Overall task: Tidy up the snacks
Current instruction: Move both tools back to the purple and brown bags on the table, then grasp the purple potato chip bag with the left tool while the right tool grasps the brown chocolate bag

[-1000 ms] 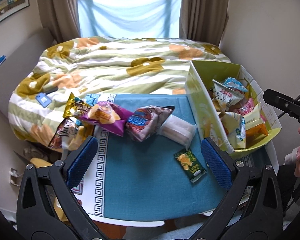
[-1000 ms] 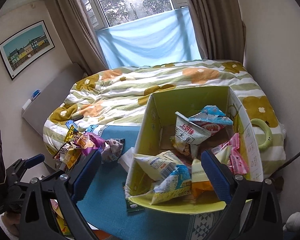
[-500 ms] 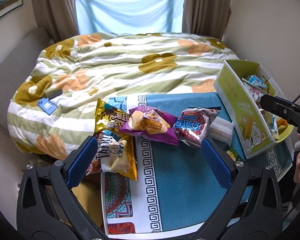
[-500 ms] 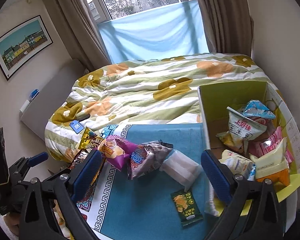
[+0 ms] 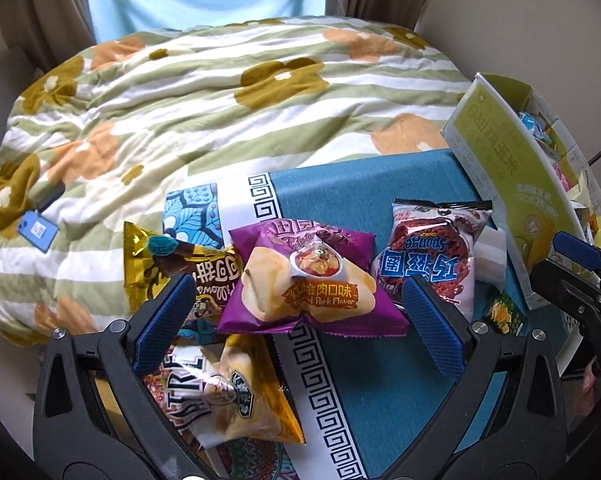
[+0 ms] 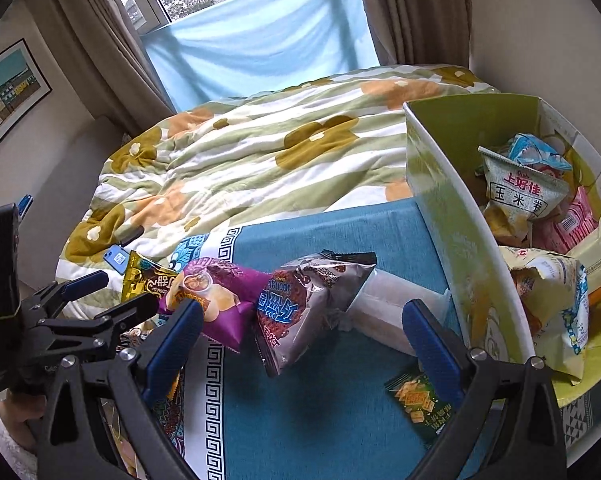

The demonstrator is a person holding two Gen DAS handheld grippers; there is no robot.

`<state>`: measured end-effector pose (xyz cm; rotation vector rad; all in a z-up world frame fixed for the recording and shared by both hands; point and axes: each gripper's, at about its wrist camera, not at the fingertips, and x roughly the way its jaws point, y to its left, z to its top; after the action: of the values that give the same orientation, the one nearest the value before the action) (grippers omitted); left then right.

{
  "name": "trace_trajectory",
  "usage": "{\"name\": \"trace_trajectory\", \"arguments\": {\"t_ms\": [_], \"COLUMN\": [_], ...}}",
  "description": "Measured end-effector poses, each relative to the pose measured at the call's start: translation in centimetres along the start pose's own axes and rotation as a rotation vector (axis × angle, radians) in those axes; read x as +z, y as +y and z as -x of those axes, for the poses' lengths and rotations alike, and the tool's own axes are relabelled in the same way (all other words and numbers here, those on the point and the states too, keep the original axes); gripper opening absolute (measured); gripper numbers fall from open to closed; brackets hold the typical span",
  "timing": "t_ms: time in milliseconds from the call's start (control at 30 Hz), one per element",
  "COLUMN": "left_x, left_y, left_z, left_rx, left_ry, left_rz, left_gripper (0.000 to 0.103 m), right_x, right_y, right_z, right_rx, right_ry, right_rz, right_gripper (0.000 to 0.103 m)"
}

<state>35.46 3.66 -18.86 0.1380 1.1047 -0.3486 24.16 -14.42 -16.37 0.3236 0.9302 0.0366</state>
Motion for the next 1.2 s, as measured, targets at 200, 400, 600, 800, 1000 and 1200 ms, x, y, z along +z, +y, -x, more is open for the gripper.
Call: {"name": "trace_trajectory", "arguments": {"t_ms": [200, 400, 600, 800, 1000, 1200], "left_x": [0.6, 0.4, 0.3, -0.1, -0.1, 0.4], "left_y": [-0.5, -1.3, -2.6, -3.5, -4.0, -4.4], "left_z": [-4.3, -6.4, -7.1, -7.9, -8.0, -7.6], "left_rx": [0.012, 0.026, 0.074, 0.104, 0.105, 0.097], "left_ry": [0.085, 0.147, 0.173, 0.200, 0.192, 0.175], "left_rz": [-0.022, -0.043, -0.087, -0.126, -0.134, -0.145], "left_gripper": [0.102, 0.102, 0.102, 0.101, 0.093, 0.076], "right_x": [0.2, 1.0, 1.6, 1.8, 1.9, 2.1], "right_y": [-0.8, -2.1, -2.5, -2.0, -1.8, -1.8], "right_z": [-2.7, -5.2, -7.3, -9.0, -10.2, -11.0], "right_rx": [-0.034, -0.022, -0.022, -0.001, 0.008, 0.019], "right_ry": [0.041, 0.069, 0.103, 0.137, 0.166, 0.186], "right_rz": [0.005, -0.032, 0.000, 0.050, 0.092, 0.124], "right_gripper": [0.099, 0.099, 0.099, 0.099, 0.099, 0.099]}}
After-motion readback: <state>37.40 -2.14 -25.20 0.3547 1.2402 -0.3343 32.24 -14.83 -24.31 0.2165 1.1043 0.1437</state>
